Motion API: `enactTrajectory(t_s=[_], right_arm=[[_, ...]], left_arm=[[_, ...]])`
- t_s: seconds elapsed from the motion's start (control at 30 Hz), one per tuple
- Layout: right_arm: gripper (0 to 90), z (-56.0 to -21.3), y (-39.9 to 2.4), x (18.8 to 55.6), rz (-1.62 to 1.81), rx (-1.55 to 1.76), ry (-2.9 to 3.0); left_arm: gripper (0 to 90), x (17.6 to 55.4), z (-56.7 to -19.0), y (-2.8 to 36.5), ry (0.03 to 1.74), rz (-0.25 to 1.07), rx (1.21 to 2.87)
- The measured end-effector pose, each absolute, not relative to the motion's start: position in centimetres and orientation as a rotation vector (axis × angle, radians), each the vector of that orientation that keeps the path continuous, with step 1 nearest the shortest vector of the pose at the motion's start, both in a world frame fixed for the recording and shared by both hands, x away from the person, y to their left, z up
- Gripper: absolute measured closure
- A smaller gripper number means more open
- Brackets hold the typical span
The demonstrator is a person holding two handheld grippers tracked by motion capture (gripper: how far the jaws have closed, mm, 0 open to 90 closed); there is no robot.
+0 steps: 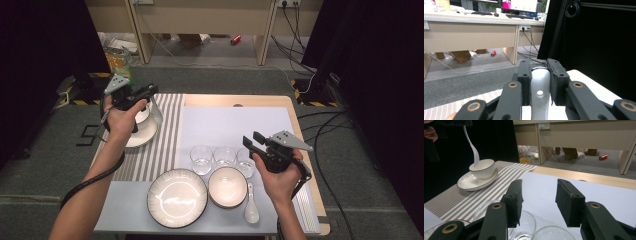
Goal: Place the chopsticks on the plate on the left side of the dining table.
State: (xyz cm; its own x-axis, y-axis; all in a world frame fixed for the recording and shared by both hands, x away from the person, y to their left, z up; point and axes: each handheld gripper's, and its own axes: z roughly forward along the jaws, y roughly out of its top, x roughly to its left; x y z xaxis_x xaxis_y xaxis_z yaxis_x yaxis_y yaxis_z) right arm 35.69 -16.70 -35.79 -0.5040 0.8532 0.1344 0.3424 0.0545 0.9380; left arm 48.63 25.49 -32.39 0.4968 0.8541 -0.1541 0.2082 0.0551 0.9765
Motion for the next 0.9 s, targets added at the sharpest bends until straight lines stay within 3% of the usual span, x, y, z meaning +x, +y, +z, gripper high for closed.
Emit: enactTrajectory(t_s=[0.9], right_arm=[[56.2,-35.80,-16.65,35.60,1.463,1.204,1.872]], left_arm=[[73.2,48.99,-32.64,26.48,1.008,0.652,1.465]])
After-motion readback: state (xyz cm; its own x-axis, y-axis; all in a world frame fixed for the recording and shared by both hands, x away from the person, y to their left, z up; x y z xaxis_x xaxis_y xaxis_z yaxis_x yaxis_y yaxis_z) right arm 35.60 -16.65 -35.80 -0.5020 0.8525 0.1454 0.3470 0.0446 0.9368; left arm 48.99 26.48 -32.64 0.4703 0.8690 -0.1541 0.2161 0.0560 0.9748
